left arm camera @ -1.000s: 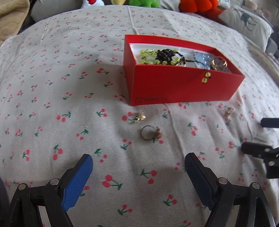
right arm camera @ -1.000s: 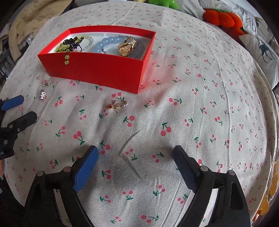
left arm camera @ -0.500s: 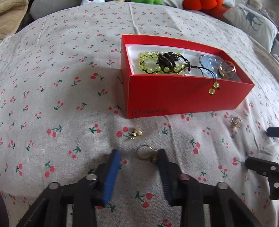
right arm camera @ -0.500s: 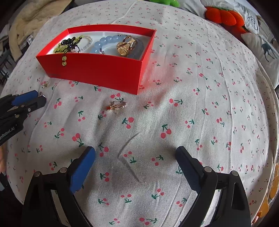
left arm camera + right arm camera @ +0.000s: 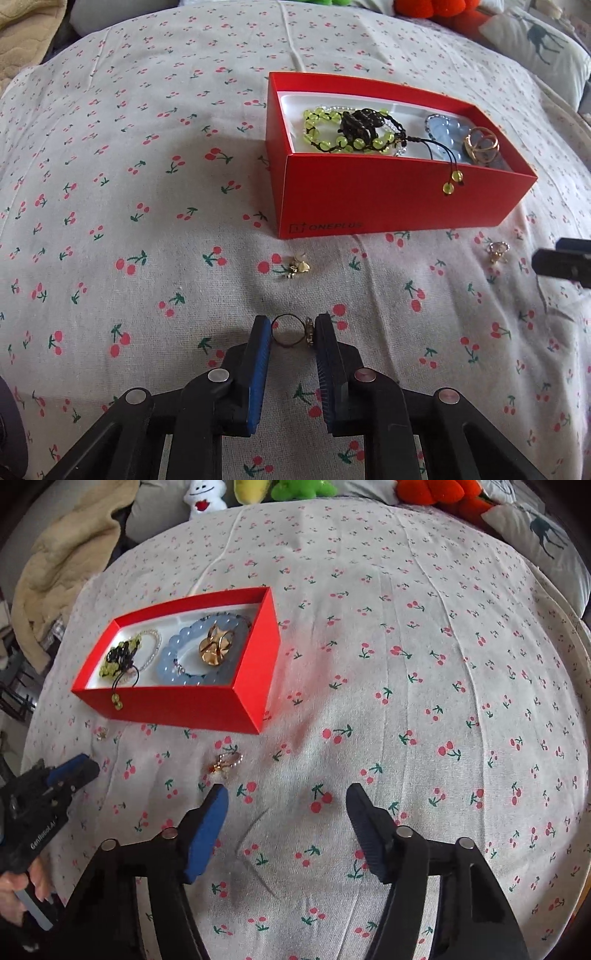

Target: Organize jewelry

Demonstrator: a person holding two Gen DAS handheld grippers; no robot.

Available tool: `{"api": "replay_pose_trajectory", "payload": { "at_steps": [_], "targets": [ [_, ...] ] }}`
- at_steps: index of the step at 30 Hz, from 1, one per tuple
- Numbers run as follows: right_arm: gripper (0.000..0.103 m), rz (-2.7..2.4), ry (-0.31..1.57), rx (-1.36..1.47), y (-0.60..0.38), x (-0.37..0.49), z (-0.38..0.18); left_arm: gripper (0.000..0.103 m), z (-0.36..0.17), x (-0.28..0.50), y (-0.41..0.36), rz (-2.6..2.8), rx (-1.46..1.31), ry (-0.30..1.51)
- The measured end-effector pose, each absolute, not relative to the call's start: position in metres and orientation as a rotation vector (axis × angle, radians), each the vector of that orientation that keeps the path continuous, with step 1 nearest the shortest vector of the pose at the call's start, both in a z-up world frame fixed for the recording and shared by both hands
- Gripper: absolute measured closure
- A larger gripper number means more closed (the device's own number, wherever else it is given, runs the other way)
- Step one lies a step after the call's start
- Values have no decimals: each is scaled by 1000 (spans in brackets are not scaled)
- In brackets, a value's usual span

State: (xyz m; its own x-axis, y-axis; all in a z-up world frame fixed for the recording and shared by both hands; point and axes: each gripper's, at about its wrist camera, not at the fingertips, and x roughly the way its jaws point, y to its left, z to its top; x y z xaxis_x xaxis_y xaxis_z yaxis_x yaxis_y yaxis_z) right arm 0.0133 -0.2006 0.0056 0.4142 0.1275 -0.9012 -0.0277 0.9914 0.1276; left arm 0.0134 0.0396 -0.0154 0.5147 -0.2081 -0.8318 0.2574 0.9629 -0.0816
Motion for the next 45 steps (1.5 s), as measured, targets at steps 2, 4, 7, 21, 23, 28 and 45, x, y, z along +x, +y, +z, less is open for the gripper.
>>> {"api": "replay_pose_trajectory", "payload": {
  "at_steps": [2, 4, 7, 21, 23, 28, 45],
  "targets": [
    [50, 105, 1150, 142, -202, 19, 3, 85, -15, 13, 40, -278, 57, 993],
    [56, 110, 1155, 178, -200, 24, 1, 84, -15, 13, 40, -276, 54, 995],
    [59, 113, 1147, 203, -189, 25, 2, 84, -14, 14, 41, -275, 48, 997],
    [93, 130, 1160, 110, -152, 37, -5, 84, -15, 14, 43, -273, 51, 1004],
    [93, 149, 1146, 117, -153, 34, -1, 84, -14, 15, 44, -272, 48, 1004],
    [93, 312, 1103, 225, -153, 29, 16, 84, -14, 15, 44, -272, 47, 1006],
    [70, 317, 1160, 155, -148, 22, 8, 84, -16, 16, 41, -271, 52, 1010]
  ]
}}
